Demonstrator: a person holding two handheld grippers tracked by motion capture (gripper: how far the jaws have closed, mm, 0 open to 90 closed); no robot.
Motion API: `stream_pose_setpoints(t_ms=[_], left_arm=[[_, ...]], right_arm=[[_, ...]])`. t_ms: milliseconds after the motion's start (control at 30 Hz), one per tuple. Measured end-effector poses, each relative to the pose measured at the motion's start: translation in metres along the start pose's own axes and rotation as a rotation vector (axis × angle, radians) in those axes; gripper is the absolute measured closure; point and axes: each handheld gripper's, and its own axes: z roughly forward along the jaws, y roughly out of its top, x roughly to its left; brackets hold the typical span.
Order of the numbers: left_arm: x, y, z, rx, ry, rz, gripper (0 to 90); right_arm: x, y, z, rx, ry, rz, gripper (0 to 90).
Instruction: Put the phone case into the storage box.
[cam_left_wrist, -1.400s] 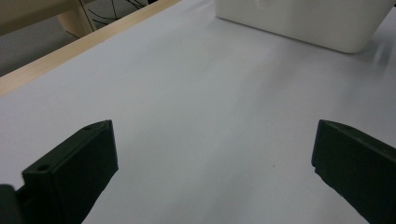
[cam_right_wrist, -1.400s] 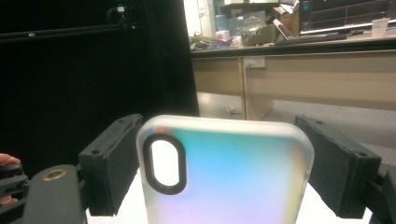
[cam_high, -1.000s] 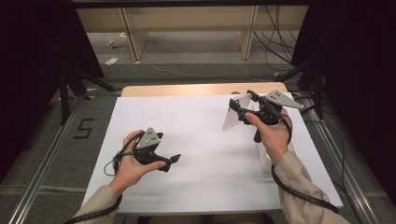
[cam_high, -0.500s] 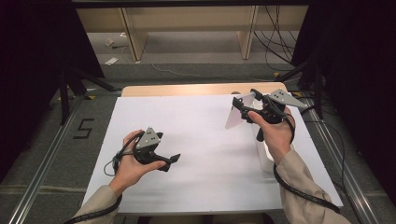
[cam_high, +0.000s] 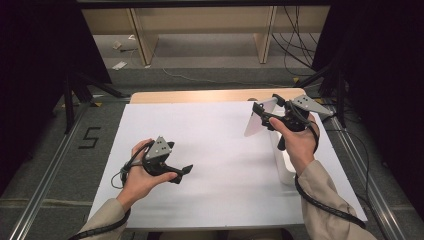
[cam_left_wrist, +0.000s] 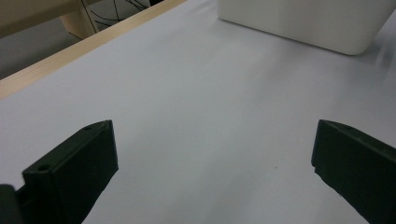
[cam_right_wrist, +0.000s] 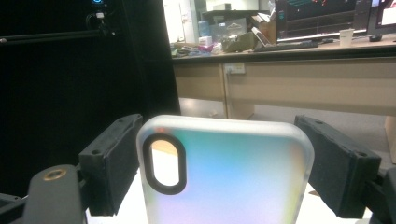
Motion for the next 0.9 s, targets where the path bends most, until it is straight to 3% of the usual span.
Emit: stream_pose_setpoints(t_ms=[900], left_arm=[[0.0000,0.0005,-0.0004,-0.002,0.003,0.004,0.0]], right_arm=[[-0.0094,0.0038,-0.0057,-0.008,-0.041,-0.008,18.8]])
